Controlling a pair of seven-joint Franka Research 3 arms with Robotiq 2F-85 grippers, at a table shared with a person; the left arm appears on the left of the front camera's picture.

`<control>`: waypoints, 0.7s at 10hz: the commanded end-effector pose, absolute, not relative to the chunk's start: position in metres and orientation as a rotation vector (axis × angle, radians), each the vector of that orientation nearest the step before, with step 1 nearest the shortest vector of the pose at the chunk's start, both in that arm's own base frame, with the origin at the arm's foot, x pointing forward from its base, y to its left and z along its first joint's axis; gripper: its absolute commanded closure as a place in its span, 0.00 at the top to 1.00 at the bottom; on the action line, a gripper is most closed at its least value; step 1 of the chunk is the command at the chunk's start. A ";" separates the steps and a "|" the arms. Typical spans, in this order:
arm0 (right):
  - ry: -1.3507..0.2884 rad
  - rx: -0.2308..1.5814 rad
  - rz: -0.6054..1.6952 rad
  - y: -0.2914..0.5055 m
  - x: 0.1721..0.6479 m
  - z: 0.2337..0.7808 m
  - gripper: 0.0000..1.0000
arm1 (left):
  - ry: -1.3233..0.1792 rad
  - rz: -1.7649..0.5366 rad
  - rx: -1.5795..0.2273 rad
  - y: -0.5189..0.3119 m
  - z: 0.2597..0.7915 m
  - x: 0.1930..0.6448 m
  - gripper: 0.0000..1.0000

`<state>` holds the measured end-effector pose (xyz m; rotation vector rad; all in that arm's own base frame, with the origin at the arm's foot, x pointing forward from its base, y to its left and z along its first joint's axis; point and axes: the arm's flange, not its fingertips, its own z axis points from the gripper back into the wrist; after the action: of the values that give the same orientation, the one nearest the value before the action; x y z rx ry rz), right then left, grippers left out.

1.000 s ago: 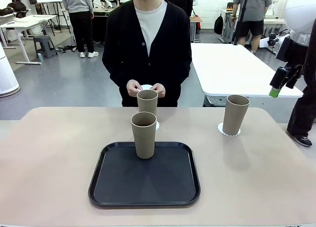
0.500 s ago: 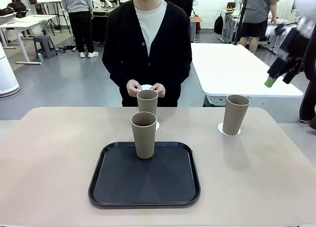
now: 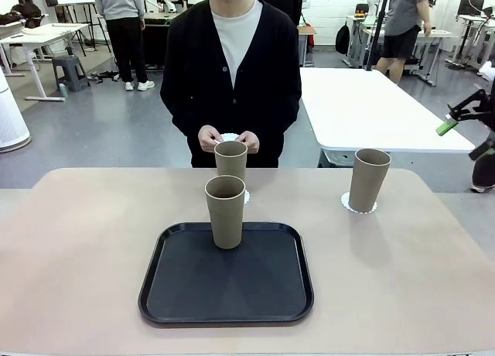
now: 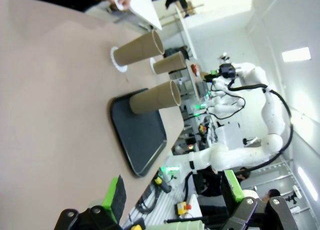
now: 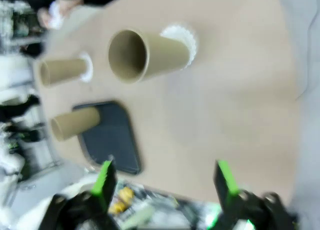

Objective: Place coasters on the table and set cups on them.
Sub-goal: Take one Reusable plastic cup from the Flat Tray and place it on a coaster set by the human.

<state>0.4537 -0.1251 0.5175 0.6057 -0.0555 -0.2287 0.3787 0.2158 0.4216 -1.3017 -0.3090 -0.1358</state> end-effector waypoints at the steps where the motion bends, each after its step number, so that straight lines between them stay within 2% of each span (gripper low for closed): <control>1: -0.018 1.090 -0.353 -0.149 0.440 0.517 1.00 | -0.308 -0.133 -1.299 0.216 0.422 0.376 1.00; 3: -0.091 1.280 -0.086 -0.169 0.424 0.505 1.00 | -0.308 -0.133 -1.299 0.216 0.422 0.376 1.00; 4: -0.130 1.338 -0.069 -0.175 0.420 0.497 1.00 | -0.308 -0.133 -1.299 0.216 0.422 0.376 1.00; 7: -0.098 1.361 0.135 -0.197 0.408 0.486 1.00 | -0.308 -0.133 -1.299 0.216 0.422 0.376 1.00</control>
<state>0.4032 -0.1821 0.4904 1.3823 -0.1431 0.0434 0.3787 0.2158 0.4215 -1.3017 -0.3088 -0.1357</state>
